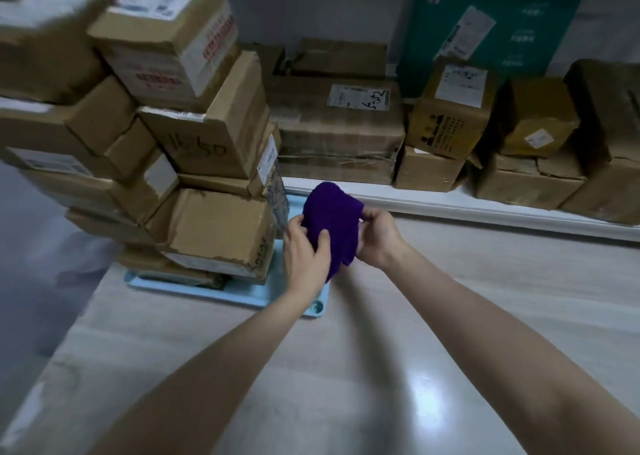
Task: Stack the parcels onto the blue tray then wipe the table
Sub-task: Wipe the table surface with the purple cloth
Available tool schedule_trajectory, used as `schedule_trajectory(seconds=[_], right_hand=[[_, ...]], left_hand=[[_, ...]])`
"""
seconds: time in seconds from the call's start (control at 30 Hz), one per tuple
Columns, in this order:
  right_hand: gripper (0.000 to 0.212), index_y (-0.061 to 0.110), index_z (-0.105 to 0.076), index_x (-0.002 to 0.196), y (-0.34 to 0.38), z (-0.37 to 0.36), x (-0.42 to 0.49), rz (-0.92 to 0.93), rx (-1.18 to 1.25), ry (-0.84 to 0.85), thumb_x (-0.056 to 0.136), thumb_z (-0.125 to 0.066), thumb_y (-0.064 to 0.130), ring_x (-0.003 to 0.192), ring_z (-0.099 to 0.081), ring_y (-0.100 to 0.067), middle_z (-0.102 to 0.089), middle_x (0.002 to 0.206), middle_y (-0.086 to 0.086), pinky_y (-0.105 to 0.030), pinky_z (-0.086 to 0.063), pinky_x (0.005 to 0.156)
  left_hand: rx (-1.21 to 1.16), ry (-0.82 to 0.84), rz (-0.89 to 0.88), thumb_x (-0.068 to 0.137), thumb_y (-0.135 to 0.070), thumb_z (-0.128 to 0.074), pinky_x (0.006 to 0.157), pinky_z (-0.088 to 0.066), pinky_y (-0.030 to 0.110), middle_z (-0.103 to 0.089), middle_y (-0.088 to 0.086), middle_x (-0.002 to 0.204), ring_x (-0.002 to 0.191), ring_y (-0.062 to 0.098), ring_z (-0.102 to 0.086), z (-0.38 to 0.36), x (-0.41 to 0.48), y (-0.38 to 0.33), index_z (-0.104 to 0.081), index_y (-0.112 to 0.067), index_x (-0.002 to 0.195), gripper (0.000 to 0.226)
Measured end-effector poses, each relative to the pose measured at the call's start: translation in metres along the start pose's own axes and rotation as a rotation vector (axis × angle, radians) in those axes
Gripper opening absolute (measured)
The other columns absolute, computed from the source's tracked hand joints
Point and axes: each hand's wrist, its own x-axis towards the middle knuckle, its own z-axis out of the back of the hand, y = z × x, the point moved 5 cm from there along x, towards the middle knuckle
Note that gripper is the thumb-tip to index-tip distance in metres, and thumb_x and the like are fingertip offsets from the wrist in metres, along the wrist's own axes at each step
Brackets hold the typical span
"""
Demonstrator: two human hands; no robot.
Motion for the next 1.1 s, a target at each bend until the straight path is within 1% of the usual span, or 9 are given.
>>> schedule_trajectory(seconds=[0.1,0.3,0.43,0.6,0.67,0.77,0.9,1.0,1.1], right_hand=[[0.033,0.009,-0.064,0.084,-0.031,-0.027,0.021,-0.065,-0.062,-0.057,0.095,-0.038,0.024,0.073,-0.064,-0.028,-0.069,0.083,-0.013,-0.035,-0.053,0.075],[0.034,0.007,-0.067,0.100,-0.059,-0.039,0.045,-0.051,-0.012,-0.001,0.092,-0.052,0.037,0.084,-0.064,-0.028,-0.070,0.095,-0.016,-0.036,-0.053,0.078],[0.038,0.000,-0.058,0.119,-0.056,-0.031,0.054,0.032,-0.263,-0.013,0.084,-0.066,0.009,0.097,-0.067,-0.030,-0.068,0.110,-0.019,-0.036,-0.057,0.078],[0.038,0.001,-0.056,0.116,-0.050,-0.023,0.068,0.108,-0.335,-0.118,0.083,-0.070,0.012,0.099,-0.065,-0.030,-0.067,0.110,-0.019,-0.037,-0.056,0.077],[0.044,0.001,-0.053,0.119,-0.048,-0.023,0.074,0.238,-0.646,-0.188,0.083,-0.071,0.019,0.104,-0.064,-0.031,-0.065,0.114,-0.018,-0.037,-0.054,0.082],[0.064,0.004,-0.036,0.139,-0.039,-0.030,0.067,0.568,-1.499,-0.354,0.087,-0.066,0.025,0.121,-0.047,-0.033,-0.047,0.132,-0.015,-0.041,-0.046,0.092],[0.028,0.009,-0.054,0.116,-0.035,-0.036,0.044,0.896,-1.873,-0.285,0.088,-0.053,0.014,0.108,-0.049,-0.032,-0.050,0.120,-0.011,-0.036,-0.039,0.072],[0.024,0.018,-0.066,0.105,-0.050,-0.032,0.045,0.715,-2.197,-0.096,0.088,-0.050,0.016,0.109,-0.052,-0.026,-0.058,0.112,-0.004,-0.034,-0.035,0.088],[0.031,0.023,-0.068,0.112,-0.057,-0.024,0.045,0.601,-2.271,0.020,0.089,-0.048,0.014,0.117,-0.050,-0.023,-0.061,0.116,-0.001,-0.045,-0.020,0.112]], left_hand=[[0.157,-0.057,0.028,0.096,-0.022,-0.050,0.099,-0.036,0.041,-0.038,0.018,0.137,0.126,0.034,-0.041,-0.001,-0.015,0.013,-0.029,-0.004,0.143,0.055],[0.327,-0.021,-0.019,0.095,-0.021,-0.051,0.097,-0.040,0.039,-0.033,0.018,0.139,0.125,0.034,-0.039,0.004,-0.012,0.033,-0.020,-0.004,0.150,0.065],[0.361,0.058,-0.046,0.092,-0.016,-0.052,0.102,-0.036,0.035,-0.028,0.014,0.141,0.129,0.031,-0.034,-0.001,-0.009,0.035,-0.012,-0.007,0.152,0.073],[0.418,0.124,-0.101,0.084,-0.008,-0.056,0.098,-0.041,0.035,-0.026,0.010,0.141,0.127,0.028,-0.033,-0.005,-0.004,0.035,-0.015,-0.013,0.151,0.079],[0.454,0.165,-0.107,0.083,-0.006,-0.055,0.100,-0.040,0.035,-0.026,0.009,0.141,0.127,0.027,-0.032,-0.007,-0.002,0.036,-0.023,-0.015,0.149,0.074],[0.493,0.225,-0.094,0.085,-0.003,-0.052,0.108,-0.030,0.034,-0.021,0.011,0.147,0.134,0.030,-0.026,-0.009,0.001,0.043,-0.040,-0.012,0.138,0.056],[0.623,0.386,-0.106,0.087,-0.005,-0.048,0.110,-0.025,0.032,-0.029,0.012,0.146,0.131,0.030,-0.028,-0.013,0.008,0.054,-0.051,-0.005,0.124,0.037],[0.710,0.589,-0.025,0.087,-0.007,-0.048,0.116,-0.020,0.036,-0.022,0.013,0.154,0.139,0.033,-0.021,-0.020,0.013,0.065,-0.042,-0.005,0.137,0.050],[0.743,0.725,0.042,0.086,-0.004,-0.050,0.120,-0.014,0.041,-0.002,0.008,0.162,0.148,0.029,-0.002,-0.021,0.008,0.074,-0.023,-0.011,0.150,0.070]])
